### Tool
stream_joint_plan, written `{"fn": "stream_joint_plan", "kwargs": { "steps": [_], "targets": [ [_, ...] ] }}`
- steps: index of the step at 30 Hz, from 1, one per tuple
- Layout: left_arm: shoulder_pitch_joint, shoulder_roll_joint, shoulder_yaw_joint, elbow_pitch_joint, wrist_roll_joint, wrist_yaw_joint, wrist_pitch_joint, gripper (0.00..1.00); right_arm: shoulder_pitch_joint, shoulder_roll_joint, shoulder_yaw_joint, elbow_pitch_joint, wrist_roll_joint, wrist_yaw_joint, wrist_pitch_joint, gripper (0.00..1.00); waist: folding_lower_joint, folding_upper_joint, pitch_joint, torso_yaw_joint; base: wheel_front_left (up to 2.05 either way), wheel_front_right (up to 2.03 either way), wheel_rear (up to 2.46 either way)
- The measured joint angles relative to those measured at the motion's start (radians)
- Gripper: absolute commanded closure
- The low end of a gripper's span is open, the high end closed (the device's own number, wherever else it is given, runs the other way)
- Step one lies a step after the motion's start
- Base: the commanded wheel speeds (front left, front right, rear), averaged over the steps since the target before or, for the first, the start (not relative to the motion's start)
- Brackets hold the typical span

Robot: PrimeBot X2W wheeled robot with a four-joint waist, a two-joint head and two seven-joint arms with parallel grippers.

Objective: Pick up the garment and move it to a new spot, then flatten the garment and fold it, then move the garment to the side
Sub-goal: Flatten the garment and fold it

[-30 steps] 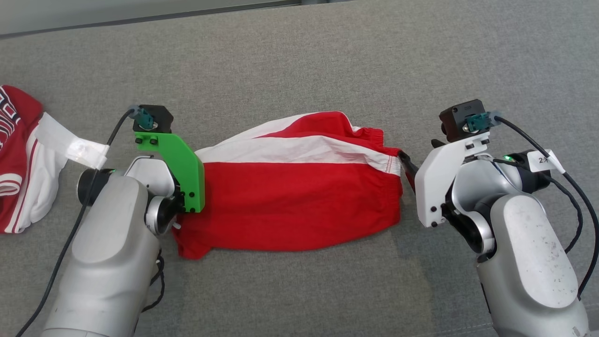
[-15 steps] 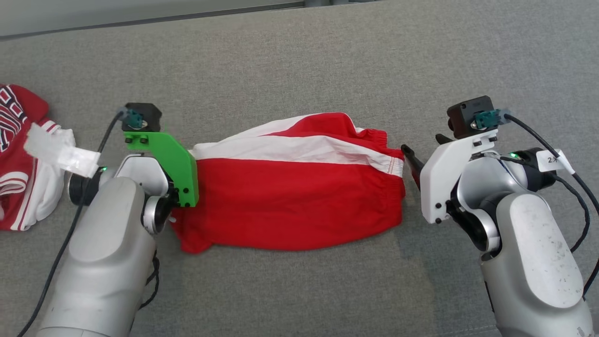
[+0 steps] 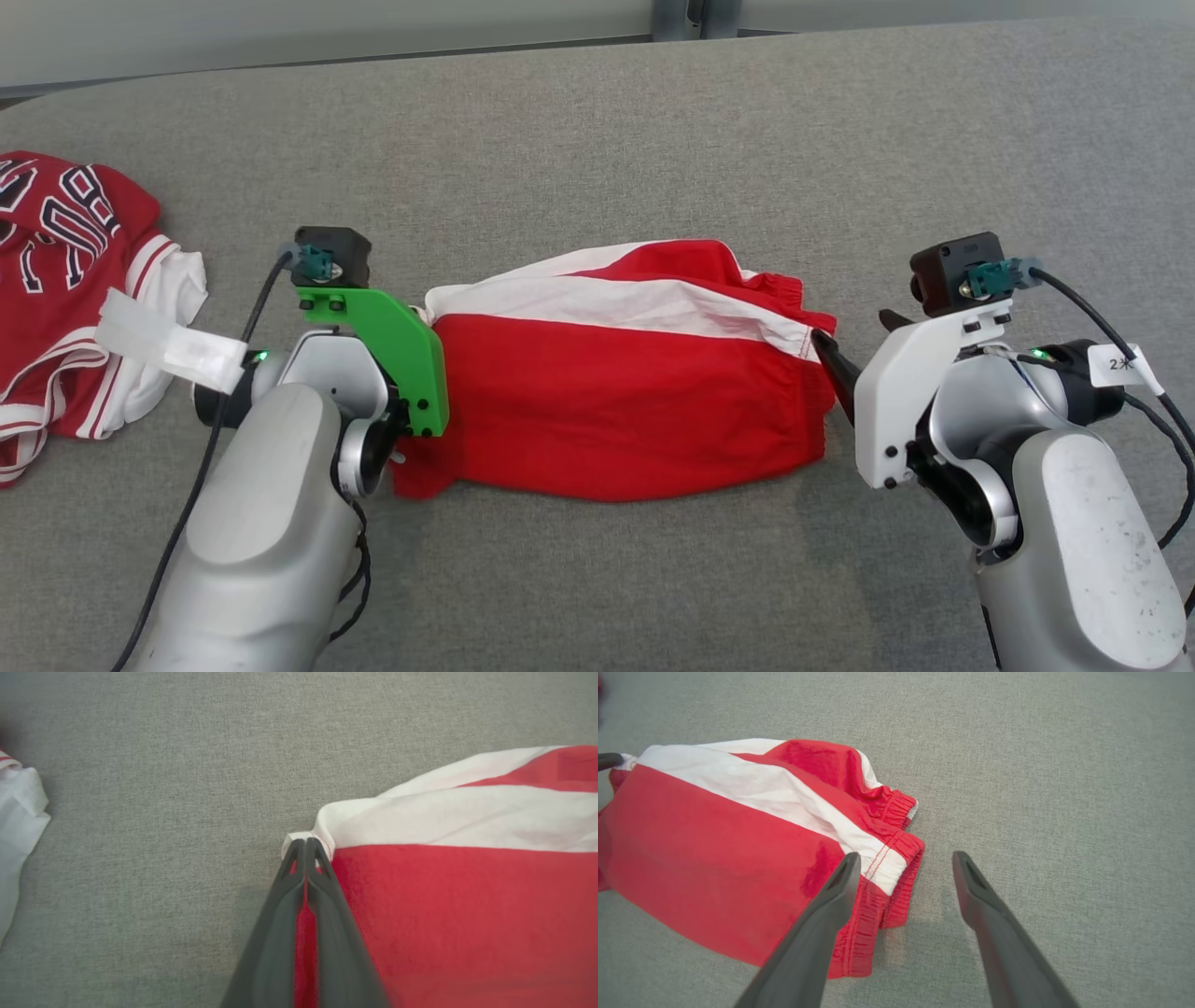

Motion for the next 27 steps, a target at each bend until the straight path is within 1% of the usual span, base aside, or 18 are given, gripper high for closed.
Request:
{"fn": "stream_joint_plan", "kwargs": {
  "steps": [4,9,12,14,16,17,18,19,21,23,24,27],
  "targets": [
    [0.009,-0.018,-0.016,-0.012,-0.003,0.003,0.008,1.00,-0.001,0.000,0.011,0.007,-0.011,0.000,0.011,0.00,0.0000,0.0000,-0.003,-0.005,0.00,0.00,0.00],
    [0.009,-0.024,-0.026,-0.019,-0.007,0.004,0.018,1.00,-0.041,0.000,0.012,0.082,0.006,0.000,0.011,0.00,0.0000,0.0000,0.006,-0.009,0.00,0.00,0.00],
    [0.004,-0.025,-0.030,-0.019,-0.009,0.004,0.022,1.00,-0.044,0.000,0.006,0.132,0.036,0.000,0.012,0.11,0.0000,0.0000,0.011,-0.005,0.00,0.00,0.00],
    [0.001,-0.025,-0.032,-0.018,-0.009,0.004,0.027,1.00,-0.045,0.000,0.010,0.157,0.065,0.000,0.007,0.10,0.0000,0.0000,0.014,-0.001,0.00,0.00,0.00],
    [0.000,-0.022,-0.033,-0.019,-0.009,0.004,0.027,1.00,-0.046,0.000,0.013,0.177,0.081,0.000,-0.009,0.15,0.0000,0.0000,0.018,0.002,0.00,0.00,0.00],
    [0.000,-0.021,-0.032,-0.019,-0.009,0.004,0.027,1.00,-0.049,0.000,0.015,0.186,0.094,0.000,-0.017,0.20,0.0000,0.0000,0.019,0.003,0.00,0.00,0.00],
    [0.000,-0.020,-0.032,-0.019,-0.009,0.006,0.026,1.00,-0.052,0.000,0.016,0.194,0.104,0.000,-0.026,0.27,0.0000,0.0000,0.020,0.005,0.00,0.00,0.00],
    [0.000,-0.019,-0.032,-0.019,-0.009,0.006,0.024,1.00,-0.055,0.000,0.019,0.201,0.111,0.000,-0.030,0.51,0.0000,0.0000,0.020,0.007,0.00,0.00,0.00],
    [0.000,-0.018,-0.030,-0.023,-0.013,0.008,0.017,1.00,-0.061,0.000,0.022,0.211,0.114,0.000,-0.038,0.75,0.0000,0.0000,0.022,0.010,0.00,0.00,0.00],
    [0.000,-0.018,-0.031,-0.023,-0.015,0.008,0.014,1.00,-0.064,0.000,0.024,0.216,0.114,0.000,-0.042,0.96,0.0000,0.0000,0.023,0.012,0.00,0.00,0.00],
    [0.000,-0.018,-0.030,-0.024,-0.017,0.008,0.004,1.00,-0.064,0.001,0.021,0.218,0.113,0.000,-0.047,1.00,0.0000,0.0000,0.023,0.013,0.00,0.00,0.00],
    [-0.001,-0.020,-0.030,-0.025,-0.019,0.008,-0.011,1.00,-0.065,0.001,0.012,0.221,0.106,0.000,-0.052,1.00,0.0000,0.0000,0.020,0.014,0.00,0.00,0.00]
  ]
}}
